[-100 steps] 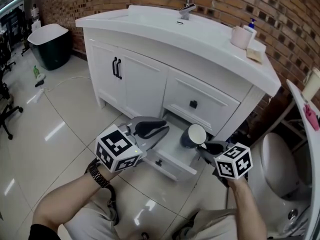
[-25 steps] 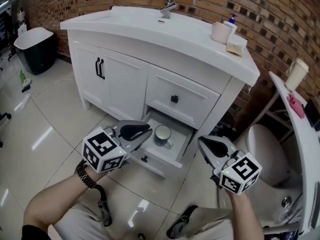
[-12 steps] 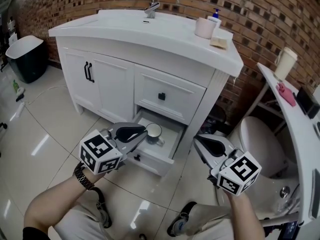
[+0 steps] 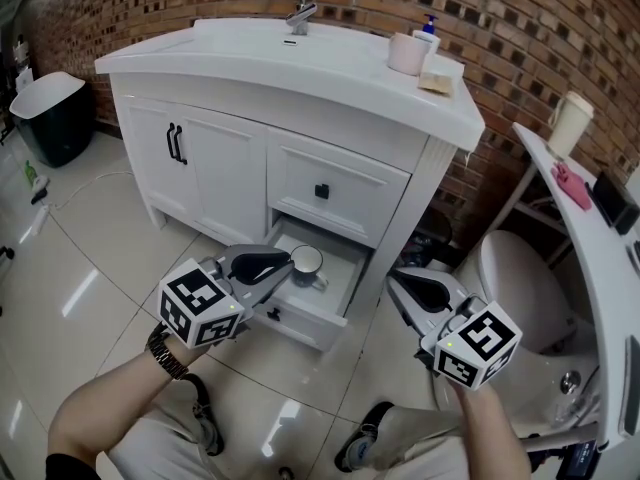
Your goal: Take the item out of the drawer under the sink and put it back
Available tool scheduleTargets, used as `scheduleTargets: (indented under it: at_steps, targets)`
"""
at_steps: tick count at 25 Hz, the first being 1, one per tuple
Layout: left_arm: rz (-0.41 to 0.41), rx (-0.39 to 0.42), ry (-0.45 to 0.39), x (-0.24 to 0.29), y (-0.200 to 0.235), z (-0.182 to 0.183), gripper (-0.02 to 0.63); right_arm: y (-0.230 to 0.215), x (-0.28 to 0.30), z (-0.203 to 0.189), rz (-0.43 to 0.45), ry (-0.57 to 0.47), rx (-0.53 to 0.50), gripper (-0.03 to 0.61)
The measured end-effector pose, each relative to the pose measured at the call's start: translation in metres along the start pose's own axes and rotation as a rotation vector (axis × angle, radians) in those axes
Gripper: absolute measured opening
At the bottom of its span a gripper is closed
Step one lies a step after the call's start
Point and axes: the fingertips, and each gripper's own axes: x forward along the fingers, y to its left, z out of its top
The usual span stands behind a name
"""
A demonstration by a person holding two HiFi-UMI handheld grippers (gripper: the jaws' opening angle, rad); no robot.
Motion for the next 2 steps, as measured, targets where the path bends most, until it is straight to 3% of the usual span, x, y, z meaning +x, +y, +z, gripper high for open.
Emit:
scheduleTargets:
  at_steps: [2]
  targets:
    - [-0.001,0.000,0.001,0.0004,0.0003,0.0000,0.057,0.0007,0.0013,-0.0008,0.004,0.005,-0.004,0.002]
